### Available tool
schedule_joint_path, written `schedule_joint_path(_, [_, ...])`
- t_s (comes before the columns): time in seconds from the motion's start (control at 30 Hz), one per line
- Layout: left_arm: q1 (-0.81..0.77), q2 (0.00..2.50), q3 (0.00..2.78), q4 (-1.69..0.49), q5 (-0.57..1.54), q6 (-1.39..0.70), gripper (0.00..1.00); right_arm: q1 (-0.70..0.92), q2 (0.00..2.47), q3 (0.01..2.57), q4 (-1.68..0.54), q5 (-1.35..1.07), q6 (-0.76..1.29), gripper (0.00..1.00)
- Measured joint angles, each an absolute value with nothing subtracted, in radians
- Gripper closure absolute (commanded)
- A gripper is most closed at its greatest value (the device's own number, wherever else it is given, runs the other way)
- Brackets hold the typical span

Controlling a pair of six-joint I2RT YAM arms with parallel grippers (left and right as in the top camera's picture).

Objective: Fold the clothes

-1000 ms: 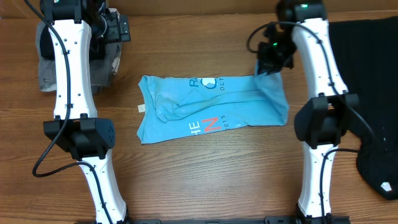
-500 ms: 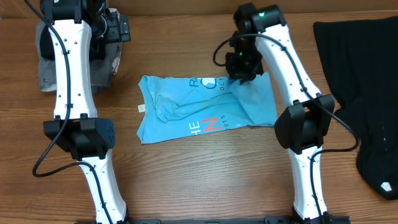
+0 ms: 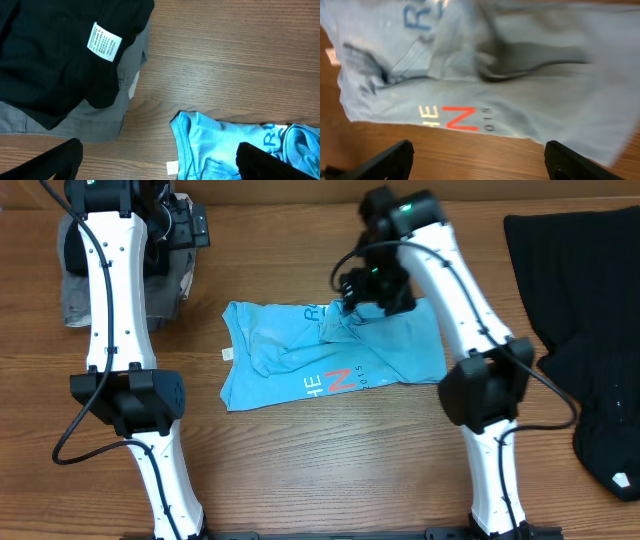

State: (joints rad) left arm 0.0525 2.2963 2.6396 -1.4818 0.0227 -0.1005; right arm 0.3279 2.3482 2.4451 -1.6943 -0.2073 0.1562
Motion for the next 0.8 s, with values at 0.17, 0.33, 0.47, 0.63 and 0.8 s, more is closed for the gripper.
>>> schedule_joint_path(0.17, [0.052,2.296,2.64,-1.493,0.023,-0.101,0.0,0.193,2.269,2.444,-1.695,-0.175,0.146,0.13])
schedule_joint_path(0.33, [0.052,2.296,2.64,-1.497,0.023,-0.101,0.0,0.108,2.234,2.311,-1.682,-0.157,0.091,0.19])
schedule_joint_path(0.47, [0.052,2.296,2.64,-1.496,0.023,-0.1,0.0,0.111,2.241,2.156,-1.597,-0.176,0.018,0.2])
schedule_joint_path(0.63, [0.052,2.296,2.64,-1.495,0.023,-0.1,0.0,0.127,2.246,2.02,-1.448,-0.226,-0.039,0.21])
schedule_joint_path(0.8, [0.052,2.296,2.64,-1.488,0.023,-0.101,0.0,0.129,2.246,1.946,-1.376,-0.25,-0.061,0.21])
